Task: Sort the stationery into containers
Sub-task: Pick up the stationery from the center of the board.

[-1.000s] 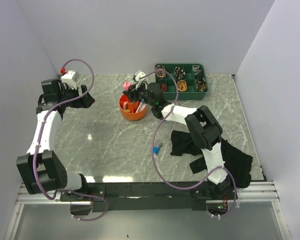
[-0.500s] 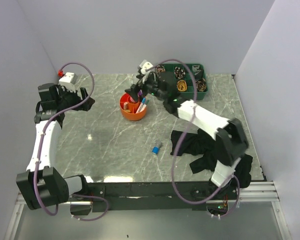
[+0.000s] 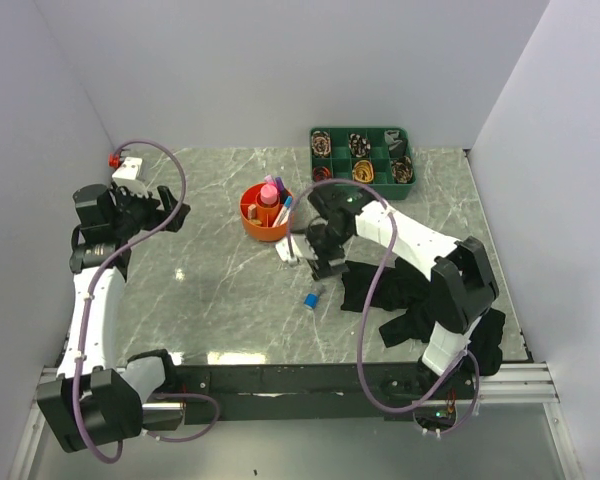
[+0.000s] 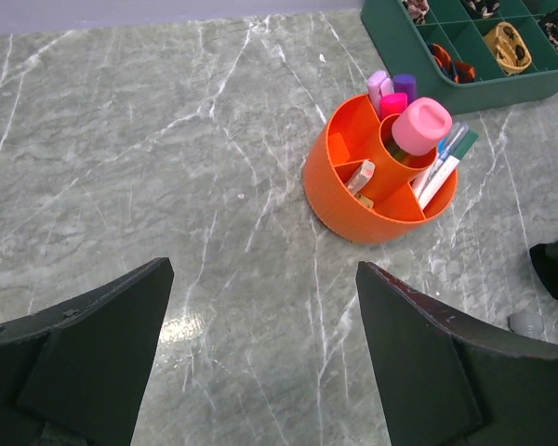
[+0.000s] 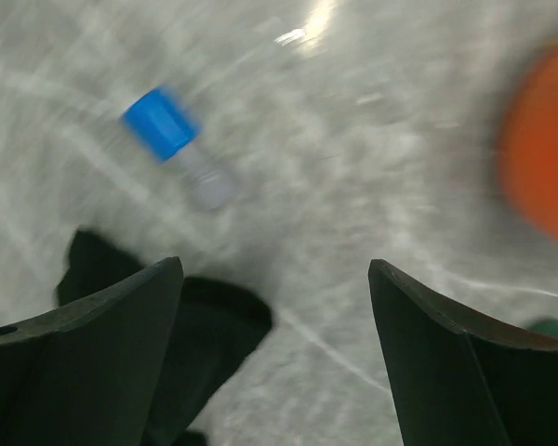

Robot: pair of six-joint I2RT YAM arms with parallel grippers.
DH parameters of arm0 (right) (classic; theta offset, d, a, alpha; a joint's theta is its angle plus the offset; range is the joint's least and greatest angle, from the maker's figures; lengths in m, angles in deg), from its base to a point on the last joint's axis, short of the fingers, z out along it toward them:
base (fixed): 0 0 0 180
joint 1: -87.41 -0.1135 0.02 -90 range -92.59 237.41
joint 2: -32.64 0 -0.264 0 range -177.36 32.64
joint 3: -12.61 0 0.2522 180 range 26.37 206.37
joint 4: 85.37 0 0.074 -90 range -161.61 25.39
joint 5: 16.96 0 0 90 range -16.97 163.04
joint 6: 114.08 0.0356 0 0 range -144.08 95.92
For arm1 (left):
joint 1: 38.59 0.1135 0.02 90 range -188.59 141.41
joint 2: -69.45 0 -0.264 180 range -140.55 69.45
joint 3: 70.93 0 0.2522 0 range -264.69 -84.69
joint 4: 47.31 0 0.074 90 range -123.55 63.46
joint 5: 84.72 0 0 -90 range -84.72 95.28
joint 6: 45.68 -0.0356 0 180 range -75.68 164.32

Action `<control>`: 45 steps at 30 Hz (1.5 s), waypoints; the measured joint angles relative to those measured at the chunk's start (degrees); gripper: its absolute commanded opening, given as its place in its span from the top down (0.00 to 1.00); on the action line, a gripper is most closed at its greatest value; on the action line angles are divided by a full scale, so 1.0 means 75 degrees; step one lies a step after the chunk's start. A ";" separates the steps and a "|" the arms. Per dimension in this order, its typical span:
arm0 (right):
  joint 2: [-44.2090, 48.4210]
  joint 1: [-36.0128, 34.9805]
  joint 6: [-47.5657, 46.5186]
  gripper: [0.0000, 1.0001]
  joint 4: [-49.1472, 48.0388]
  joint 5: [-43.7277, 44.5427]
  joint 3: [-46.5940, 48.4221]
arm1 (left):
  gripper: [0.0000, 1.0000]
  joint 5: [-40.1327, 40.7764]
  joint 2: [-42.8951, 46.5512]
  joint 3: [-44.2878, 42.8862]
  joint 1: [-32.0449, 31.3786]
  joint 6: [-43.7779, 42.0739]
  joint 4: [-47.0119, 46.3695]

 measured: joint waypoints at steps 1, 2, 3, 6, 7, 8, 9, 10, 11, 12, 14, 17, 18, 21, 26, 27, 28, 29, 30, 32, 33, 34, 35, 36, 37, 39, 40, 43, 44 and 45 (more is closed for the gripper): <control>-0.0017 -0.0029 -0.0271 0.11 0.0154 0.0117 -0.0248 | 0.13 0.0006 0.0026 0.0038 0.0006 0.0006 -0.0006; -0.0006 -0.0044 -0.0501 0.11 0.0262 0.0221 -0.0484 | 0.13 0.0015 0.0067 0.0096 0.0026 0.0023 -0.0006; 0.0038 -0.0082 -0.0688 0.12 0.0289 0.0318 -0.0685 | 0.13 0.0020 0.0087 0.0128 0.0044 0.0029 -0.0012; 0.0146 -0.0303 -0.1113 0.12 0.0280 0.0510 -0.1110 | 0.13 0.0026 0.0119 0.0178 0.0108 0.0096 -0.0003; 0.0172 -0.0393 -0.1201 0.12 0.0248 0.0527 -0.1207 | 0.13 0.0026 0.0119 0.0178 0.0122 0.0108 -0.0003; 0.0192 -0.0466 -0.1256 0.12 0.0198 0.0536 -0.1294 | 0.13 0.0026 0.0122 0.0178 0.0140 0.0108 0.0000; 0.0192 -0.0530 -0.1285 0.13 0.0149 0.0548 -0.1352 | 0.13 0.0038 0.0122 0.0178 0.0154 0.0108 0.0003; 0.0192 -0.0595 -0.1300 0.13 0.0079 0.0551 -0.1405 | 0.13 0.0050 0.0122 0.0178 0.0157 0.0105 0.0012; 0.0192 -0.0667 -0.1297 0.13 -0.0017 0.0557 -0.1460 | 0.13 0.0052 0.0122 0.0178 0.0166 0.0105 0.0029; 0.0192 -0.0729 -0.1291 0.15 -0.0134 0.0557 -0.1515 | 0.13 0.0058 0.0122 0.0178 0.0169 0.0102 0.0052; 0.0189 -0.0854 -0.1253 0.18 -0.0306 0.0557 -0.1565 | 0.13 0.0061 0.0122 0.0172 0.0172 0.0093 0.0099; 0.0189 -0.1000 -0.1177 0.26 -0.0629 0.0577 -0.1632 | 0.13 0.0076 0.0119 0.0166 0.0181 0.0082 0.0189; 0.0187 -0.1043 -0.1174 0.30 -0.0708 0.0606 -0.1658 | 0.13 0.0079 0.0119 0.0163 0.0184 0.0082 0.0224; 0.0128 -0.1172 -0.1131 0.34 -0.0903 0.0679 -0.1728 | 0.13 0.0111 0.0119 0.0152 0.0192 0.0082 0.0254; -0.0035 -0.1241 -0.1122 0.36 -0.1061 0.0740 -0.1871 | 0.13 0.0134 0.0119 0.0140 0.0198 0.0076 0.0309; -0.0070 -0.1250 -0.1125 0.37 -0.1072 0.0758 -0.1909 | 0.13 0.0134 0.0119 0.0137 0.0201 0.0076 0.0323; -0.0105 -0.1259 -0.1122 0.38 -0.1078 0.0781 -0.1935 | 0.13 0.0134 0.0119 0.0134 0.0204 0.0076 0.0344; -0.0149 -0.1265 -0.1122 0.38 -0.1075 0.0816 -0.1944 | 0.13 0.0137 0.0119 0.0134 0.0204 0.0076 0.0356; -0.0187 -0.1282 -0.1122 0.39 -0.1087 0.0836 -0.1944 | 0.13 0.0137 0.0119 0.0131 0.0207 0.0076 0.0364; -0.0248 -0.1297 -0.1116 0.40 -0.1119 0.0883 -0.1944 | 0.13 0.0140 0.0119 0.0125 0.0207 0.0076 0.0373; -0.0277 -0.1306 -0.1102 0.40 -0.1128 0.0895 -0.1944 | 0.13 0.0140 0.0119 0.0125 0.0219 0.0076 0.0373; -0.0309 -0.1314 -0.1093 0.40 -0.1139 0.0901 -0.1944 | 0.13 0.0140 0.0119 0.0125 0.0227 0.0076 0.0376; -0.0341 -0.1326 -0.1090 0.40 -0.1151 0.0909 -0.1944 | 0.13 0.0143 0.0119 0.0125 0.0242 0.0079 0.0379; -0.0373 -0.1335 -0.1090 0.40 -0.1157 0.0918 -0.1944 | 0.13 0.0143 0.0119 0.0125 0.0254 0.0079 0.0385; -0.0414 -0.1352 -0.1090 0.40 -0.1177 0.0930 -0.1944 | 0.13 0.0140 0.0119 0.0125 0.0265 0.0079 0.0388; -0.0498 -0.1399 -0.1093 0.41 -0.1198 0.0941 -0.1944 | 0.13 0.0143 0.0119 0.0125 0.0291 0.0079 0.0402; -0.0533 -0.1434 -0.1093 0.41 -0.1198 0.0947 -0.1944 | 0.13 0.0143 0.0119 0.0125 0.0294 0.0079 0.0405; -0.0586 -0.1559 -0.1075 0.53 -0.1224 0.0950 -0.1970 | 0.13 0.0143 0.0119 0.0125 0.0309 0.0079 0.0405; -0.0586 -0.1597 -0.1067 0.65 -0.1241 0.0947 -0.1999 | 0.13 0.0146 0.0119 0.0125 0.0318 0.0079 0.0405; -0.0586 -0.1647 -0.1037 0.72 -0.1239 0.0944 -0.2031 | 0.13 0.0146 0.0119 0.0125 0.0318 0.0079 0.0405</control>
